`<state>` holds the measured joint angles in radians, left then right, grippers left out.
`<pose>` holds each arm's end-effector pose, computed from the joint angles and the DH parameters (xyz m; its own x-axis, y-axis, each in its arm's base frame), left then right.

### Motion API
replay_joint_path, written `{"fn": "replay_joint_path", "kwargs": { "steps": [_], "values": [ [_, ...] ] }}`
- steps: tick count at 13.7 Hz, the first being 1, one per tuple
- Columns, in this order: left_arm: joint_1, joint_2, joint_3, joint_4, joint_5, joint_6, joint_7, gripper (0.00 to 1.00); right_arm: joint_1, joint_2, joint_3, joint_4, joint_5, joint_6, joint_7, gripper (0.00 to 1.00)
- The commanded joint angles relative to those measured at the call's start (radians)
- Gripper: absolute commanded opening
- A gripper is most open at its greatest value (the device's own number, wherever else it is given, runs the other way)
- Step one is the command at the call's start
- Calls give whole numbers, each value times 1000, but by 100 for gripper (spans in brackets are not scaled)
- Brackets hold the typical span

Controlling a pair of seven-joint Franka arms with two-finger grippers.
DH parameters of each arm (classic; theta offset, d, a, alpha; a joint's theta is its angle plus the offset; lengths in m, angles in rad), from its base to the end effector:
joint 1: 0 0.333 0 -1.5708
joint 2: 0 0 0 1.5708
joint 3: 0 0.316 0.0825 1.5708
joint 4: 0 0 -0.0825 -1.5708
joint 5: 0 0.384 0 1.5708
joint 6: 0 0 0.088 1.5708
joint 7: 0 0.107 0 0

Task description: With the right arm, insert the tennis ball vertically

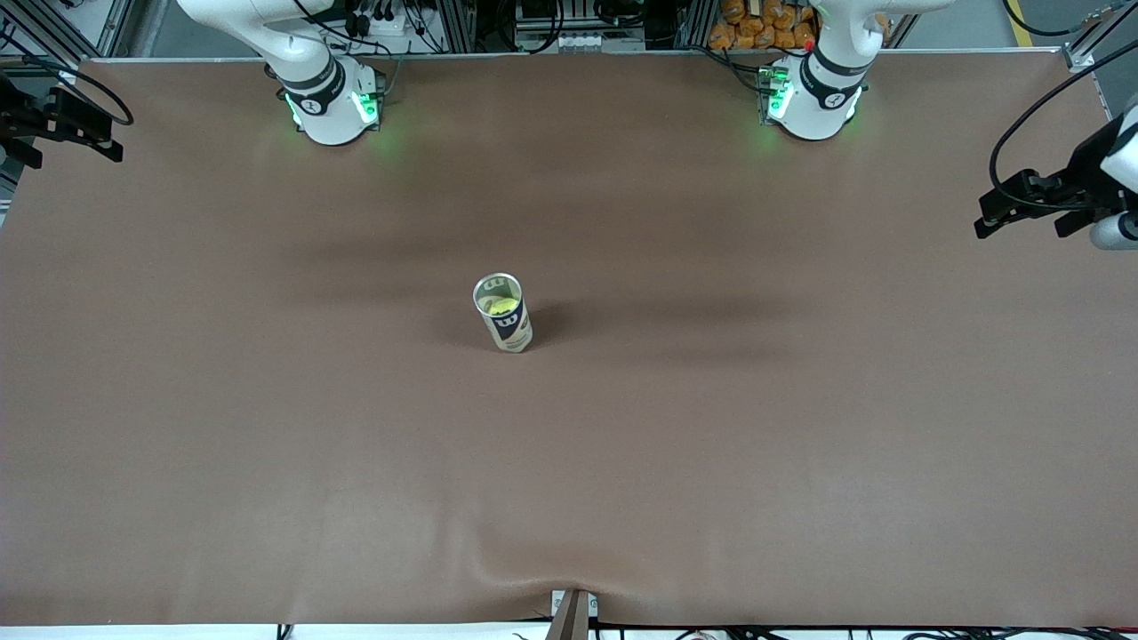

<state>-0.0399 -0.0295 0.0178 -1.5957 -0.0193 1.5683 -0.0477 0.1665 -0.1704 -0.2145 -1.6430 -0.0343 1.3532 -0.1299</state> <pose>0.5448 -0.0140 0.6288 0.9997 0.0255 0.0011 0.0255 -0.9995 0.0199 0.4765 -0.0375 0.6593 0.9892 0.0822 -0.1217 0.0806 -0.9966 -0.0179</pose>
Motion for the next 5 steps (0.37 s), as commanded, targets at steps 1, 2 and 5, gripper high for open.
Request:
{"fn": "replay_joint_path", "kwargs": {
  "steps": [1, 2, 5],
  "values": [
    [6, 8, -4, 19, -1, -7, 2, 100, 10, 6, -2, 12, -21, -8, 1, 100],
    [8, 8, -4, 19, -1, -8, 2, 100, 10, 6, -2, 12, -21, -8, 1, 100],
    [5, 5, -7, 19, 4, -14, -1, 100, 7, 6, -2, 12, -21, -9, -2, 100]
  ]
}}
